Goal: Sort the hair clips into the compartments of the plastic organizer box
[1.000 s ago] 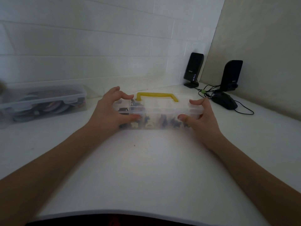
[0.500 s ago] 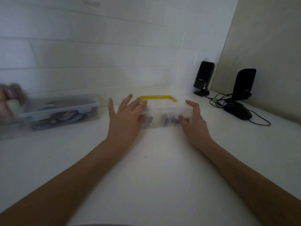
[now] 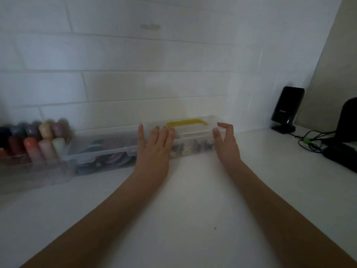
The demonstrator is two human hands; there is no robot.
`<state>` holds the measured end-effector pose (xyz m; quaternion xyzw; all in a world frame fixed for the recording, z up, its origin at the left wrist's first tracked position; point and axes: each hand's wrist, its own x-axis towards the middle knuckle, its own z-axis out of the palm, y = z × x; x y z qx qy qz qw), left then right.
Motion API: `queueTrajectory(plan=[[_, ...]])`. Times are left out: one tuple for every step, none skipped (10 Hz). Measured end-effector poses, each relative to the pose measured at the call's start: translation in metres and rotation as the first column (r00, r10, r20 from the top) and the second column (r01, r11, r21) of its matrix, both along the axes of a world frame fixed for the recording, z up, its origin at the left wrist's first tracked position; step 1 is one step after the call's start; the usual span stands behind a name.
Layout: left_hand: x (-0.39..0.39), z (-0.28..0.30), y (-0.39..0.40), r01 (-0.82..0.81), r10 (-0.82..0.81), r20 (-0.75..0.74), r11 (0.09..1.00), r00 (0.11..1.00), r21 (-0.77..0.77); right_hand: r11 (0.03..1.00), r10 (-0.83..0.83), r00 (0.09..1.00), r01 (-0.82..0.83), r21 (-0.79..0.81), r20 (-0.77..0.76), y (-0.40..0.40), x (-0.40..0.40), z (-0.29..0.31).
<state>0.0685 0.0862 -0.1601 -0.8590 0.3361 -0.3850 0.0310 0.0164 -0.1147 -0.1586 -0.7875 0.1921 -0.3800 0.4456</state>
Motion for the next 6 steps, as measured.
queueTrajectory(plan=[[0.009,-0.001,0.0,0.042,-0.043,-0.019,0.999,0.999,-0.027,0.998,0.004,1.0,-0.005,-0.067,-0.018,-0.007,0.0,-0.002],[0.017,-0.004,0.006,0.11,-0.11,-0.007,0.993,0.994,-0.049,0.994,0.025,0.998,-0.031,-0.107,-0.054,-0.012,-0.002,-0.004],[0.016,-0.001,0.005,0.129,-0.132,-0.032,0.988,0.991,-0.081,0.993,0.016,0.998,-0.022,-0.119,-0.056,-0.015,-0.005,-0.005],[0.017,0.002,0.006,0.135,-0.14,-0.055,0.987,0.989,-0.085,0.988,0.034,0.998,-0.042,-0.151,-0.057,-0.018,-0.008,-0.003],[0.012,0.004,0.008,0.119,-0.127,-0.12,0.99,0.985,-0.075,0.947,-0.009,0.966,-0.074,-0.311,-0.257,-0.02,-0.006,0.001],[0.01,0.009,0.009,0.135,-0.178,-0.251,0.974,0.952,-0.182,0.921,-0.084,0.92,-0.075,-0.382,-0.382,-0.03,-0.007,0.028]])
